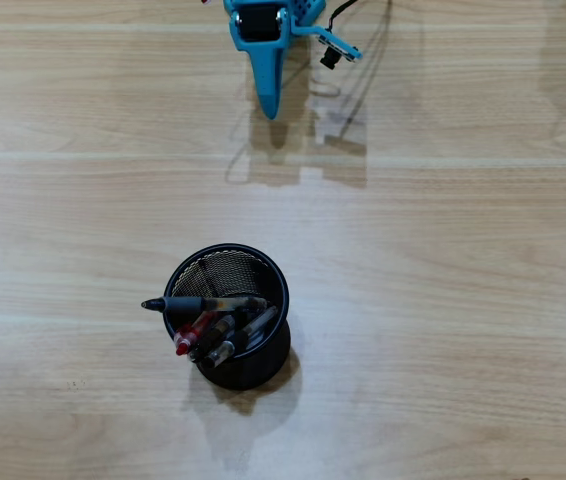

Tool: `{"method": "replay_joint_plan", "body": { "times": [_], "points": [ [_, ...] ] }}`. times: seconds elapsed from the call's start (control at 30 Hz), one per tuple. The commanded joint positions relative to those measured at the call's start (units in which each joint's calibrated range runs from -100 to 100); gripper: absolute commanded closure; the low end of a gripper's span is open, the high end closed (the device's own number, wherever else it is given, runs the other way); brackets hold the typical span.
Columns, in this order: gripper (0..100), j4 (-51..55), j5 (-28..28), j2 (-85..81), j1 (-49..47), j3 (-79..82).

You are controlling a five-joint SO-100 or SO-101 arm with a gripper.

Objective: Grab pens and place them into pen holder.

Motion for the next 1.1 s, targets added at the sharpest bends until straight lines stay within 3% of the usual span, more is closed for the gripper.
{"method": "replay_joint_plan", "body": {
  "times": [0.0, 1.07],
  "points": [
    [98, 0.58, 0.29, -0.78, 0.43, 0.35],
    [98, -0.11, 0.19, -0.52, 0.34, 0.17]
  ]
}}
